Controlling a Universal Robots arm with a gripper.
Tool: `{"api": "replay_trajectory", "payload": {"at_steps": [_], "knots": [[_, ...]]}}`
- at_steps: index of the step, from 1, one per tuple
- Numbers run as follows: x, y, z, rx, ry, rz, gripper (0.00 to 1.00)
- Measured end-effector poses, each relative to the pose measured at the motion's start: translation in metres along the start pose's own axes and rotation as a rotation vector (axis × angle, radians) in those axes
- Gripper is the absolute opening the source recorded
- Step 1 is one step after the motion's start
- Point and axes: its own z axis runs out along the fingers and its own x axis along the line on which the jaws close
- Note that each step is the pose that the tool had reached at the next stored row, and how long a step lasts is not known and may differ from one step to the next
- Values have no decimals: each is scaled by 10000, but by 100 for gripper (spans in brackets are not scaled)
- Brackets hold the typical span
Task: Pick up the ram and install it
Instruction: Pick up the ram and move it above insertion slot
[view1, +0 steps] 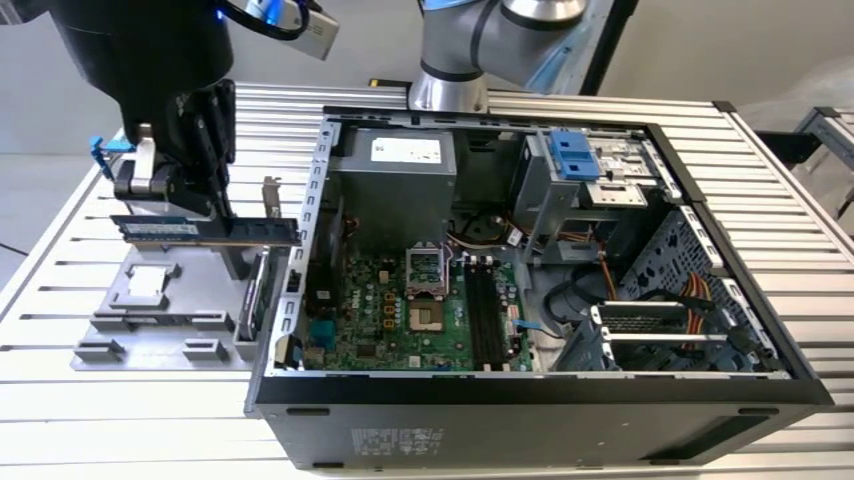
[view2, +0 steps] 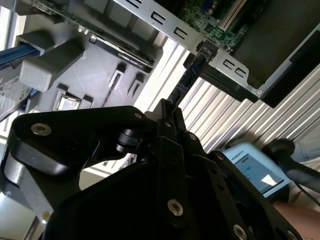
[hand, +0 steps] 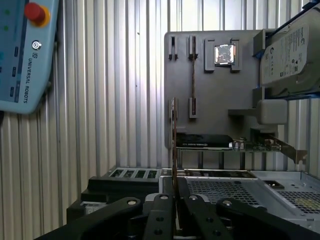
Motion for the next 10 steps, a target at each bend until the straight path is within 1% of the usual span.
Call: {"api": "replay_trajectory", "payload": {"at_steps": [10], "knots": [[-2, -85, -2, 0, -1, -1, 0]]}}
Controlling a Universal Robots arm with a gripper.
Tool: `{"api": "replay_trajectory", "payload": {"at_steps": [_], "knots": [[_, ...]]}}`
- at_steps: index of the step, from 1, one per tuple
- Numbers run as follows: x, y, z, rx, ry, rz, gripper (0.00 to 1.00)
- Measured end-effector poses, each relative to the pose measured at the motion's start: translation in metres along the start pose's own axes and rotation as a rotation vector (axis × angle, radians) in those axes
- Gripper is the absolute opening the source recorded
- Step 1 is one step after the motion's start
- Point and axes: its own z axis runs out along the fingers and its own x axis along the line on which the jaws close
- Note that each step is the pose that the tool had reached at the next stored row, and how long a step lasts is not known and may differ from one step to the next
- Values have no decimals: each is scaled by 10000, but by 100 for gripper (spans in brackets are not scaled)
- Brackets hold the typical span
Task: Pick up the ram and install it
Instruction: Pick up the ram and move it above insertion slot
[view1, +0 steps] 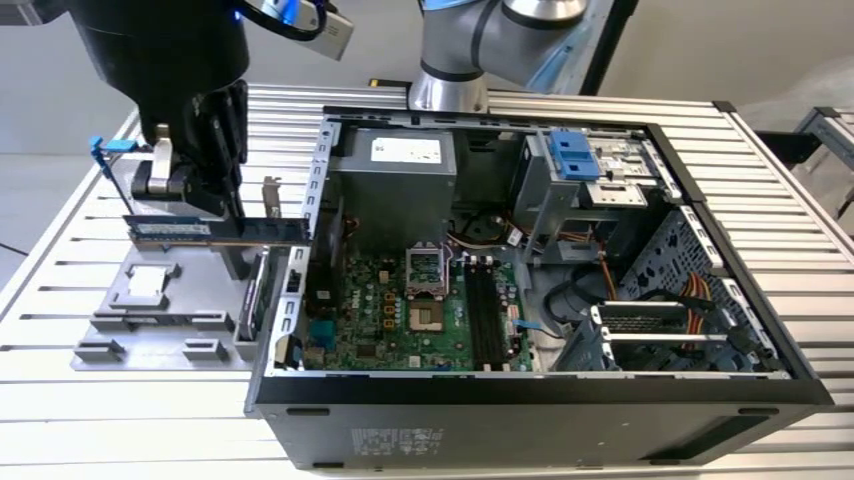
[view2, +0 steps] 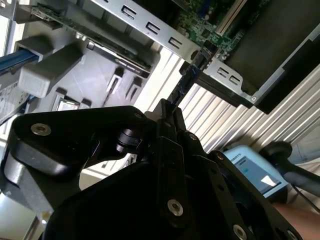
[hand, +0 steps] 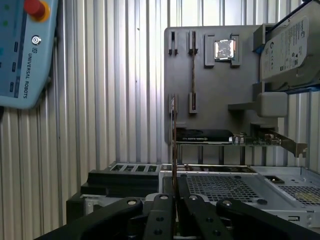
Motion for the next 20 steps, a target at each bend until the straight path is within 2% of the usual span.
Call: {"api": "replay_trajectory", "payload": {"at_steps": [20], "knots": [[-3, -169, -5, -1, 1, 0, 0]]}}
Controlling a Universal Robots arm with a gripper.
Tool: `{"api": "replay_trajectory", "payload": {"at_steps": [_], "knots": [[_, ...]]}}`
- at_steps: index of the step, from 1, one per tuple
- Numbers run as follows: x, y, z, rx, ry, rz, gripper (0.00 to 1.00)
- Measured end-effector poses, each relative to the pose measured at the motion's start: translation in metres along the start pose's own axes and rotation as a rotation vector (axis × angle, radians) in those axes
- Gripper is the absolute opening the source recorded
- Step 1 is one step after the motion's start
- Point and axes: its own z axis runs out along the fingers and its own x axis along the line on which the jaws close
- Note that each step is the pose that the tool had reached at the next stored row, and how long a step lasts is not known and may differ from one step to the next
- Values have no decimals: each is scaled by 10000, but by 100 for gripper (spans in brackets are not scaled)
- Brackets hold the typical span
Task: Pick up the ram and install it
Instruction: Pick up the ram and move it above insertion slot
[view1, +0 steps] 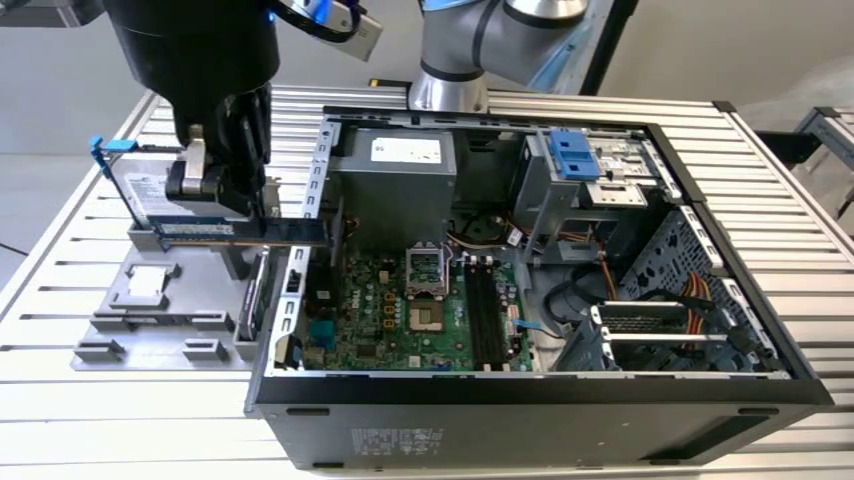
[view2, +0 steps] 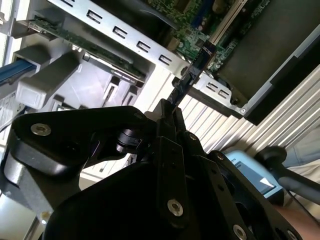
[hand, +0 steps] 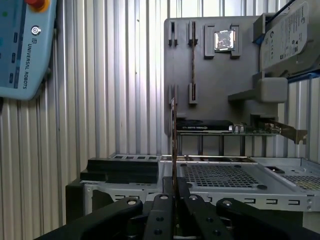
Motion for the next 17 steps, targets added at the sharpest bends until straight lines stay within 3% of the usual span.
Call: {"api": "replay_trajectory", "payload": {"at_steps": [17], "knots": [[-3, -147, -3, 1, -1, 0, 0]]}}
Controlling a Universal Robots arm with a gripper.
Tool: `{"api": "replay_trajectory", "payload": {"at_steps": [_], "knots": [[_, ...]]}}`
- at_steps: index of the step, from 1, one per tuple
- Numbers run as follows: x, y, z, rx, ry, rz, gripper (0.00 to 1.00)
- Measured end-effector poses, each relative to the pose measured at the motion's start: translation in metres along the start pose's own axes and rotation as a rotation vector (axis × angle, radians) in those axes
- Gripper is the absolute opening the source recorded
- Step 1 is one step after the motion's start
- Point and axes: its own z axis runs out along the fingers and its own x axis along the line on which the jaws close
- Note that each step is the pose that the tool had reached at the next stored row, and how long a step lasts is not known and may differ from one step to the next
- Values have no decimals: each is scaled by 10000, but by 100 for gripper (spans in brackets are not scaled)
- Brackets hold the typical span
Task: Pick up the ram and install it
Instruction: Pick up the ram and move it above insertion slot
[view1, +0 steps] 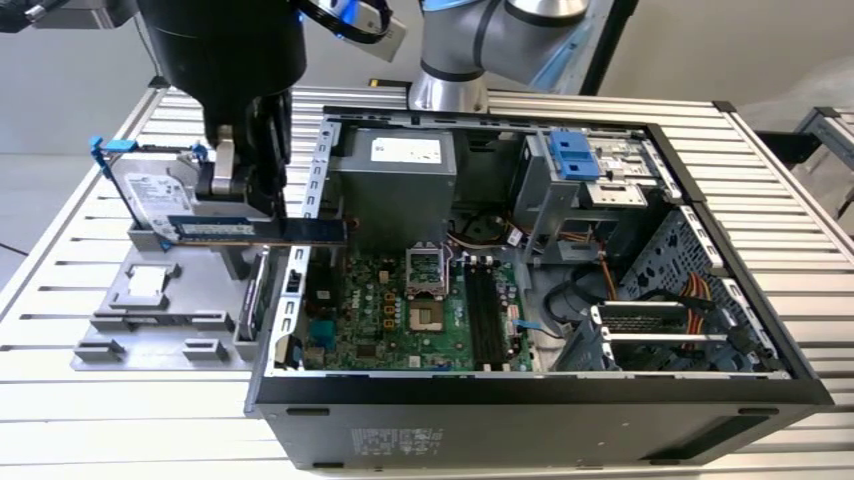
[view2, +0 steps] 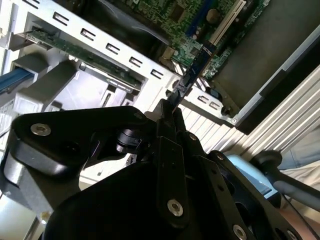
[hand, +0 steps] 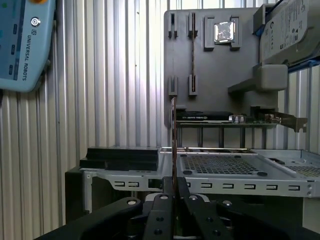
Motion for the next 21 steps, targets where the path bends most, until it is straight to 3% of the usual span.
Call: {"api": "replay_trajectory", "payload": {"at_steps": [21], "knots": [[-3, -146, -4, -1, 0, 0, 0]]}}
